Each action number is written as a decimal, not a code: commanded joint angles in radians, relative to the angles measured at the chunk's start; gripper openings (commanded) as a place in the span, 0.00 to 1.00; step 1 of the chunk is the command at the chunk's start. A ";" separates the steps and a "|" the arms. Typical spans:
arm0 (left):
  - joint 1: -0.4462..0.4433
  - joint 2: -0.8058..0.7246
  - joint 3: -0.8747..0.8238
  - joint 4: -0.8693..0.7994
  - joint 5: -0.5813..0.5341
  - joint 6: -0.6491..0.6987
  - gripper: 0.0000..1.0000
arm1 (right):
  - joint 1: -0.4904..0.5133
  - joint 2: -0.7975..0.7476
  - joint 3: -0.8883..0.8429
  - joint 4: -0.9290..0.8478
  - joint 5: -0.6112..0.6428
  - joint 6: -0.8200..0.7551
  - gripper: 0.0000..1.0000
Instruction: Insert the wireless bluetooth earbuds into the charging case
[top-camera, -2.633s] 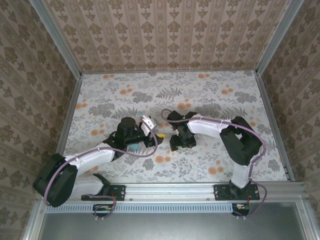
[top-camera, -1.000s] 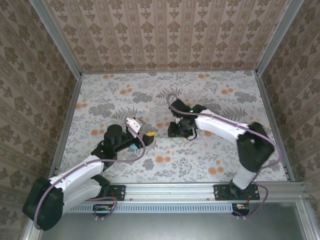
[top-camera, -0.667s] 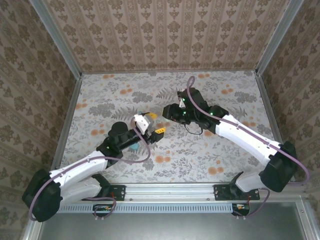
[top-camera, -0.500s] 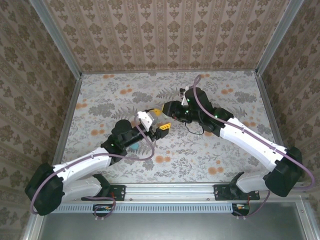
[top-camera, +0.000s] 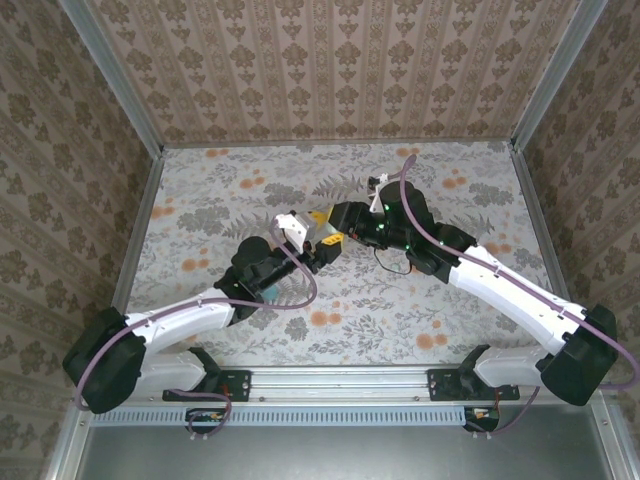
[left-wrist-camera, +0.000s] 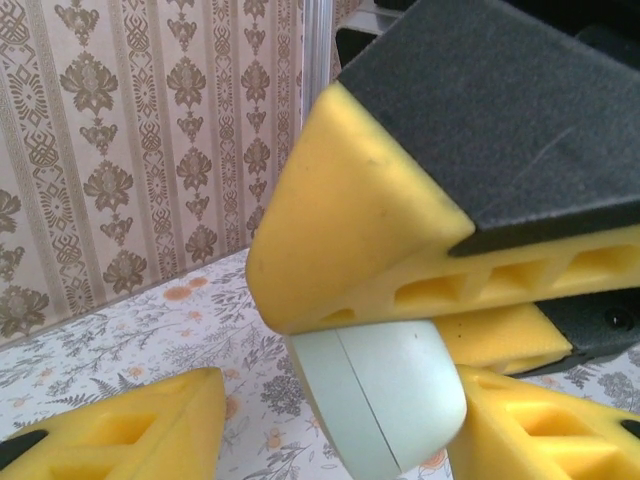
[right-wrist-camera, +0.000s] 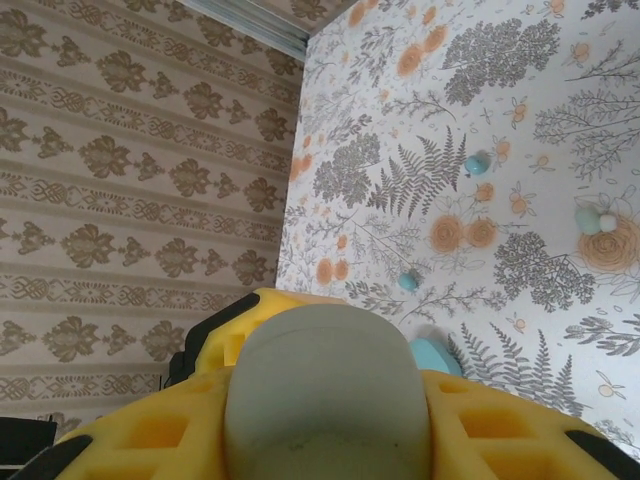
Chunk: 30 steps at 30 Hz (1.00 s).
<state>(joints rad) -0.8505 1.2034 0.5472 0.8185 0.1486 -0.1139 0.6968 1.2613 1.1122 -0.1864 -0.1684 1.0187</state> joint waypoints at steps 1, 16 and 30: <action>-0.001 0.007 0.038 0.071 -0.002 -0.030 0.53 | 0.009 -0.032 -0.027 0.028 0.009 0.016 0.36; 0.019 0.017 0.039 0.079 0.049 -0.018 0.24 | 0.006 -0.044 -0.015 -0.025 0.021 -0.029 0.51; 0.041 -0.079 0.104 -0.381 0.167 0.442 0.20 | -0.099 -0.086 0.187 -0.398 -0.086 -0.093 0.75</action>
<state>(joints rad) -0.8043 1.1587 0.6010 0.5762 0.2882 0.1371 0.6155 1.1999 1.2598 -0.4641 -0.2035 0.9222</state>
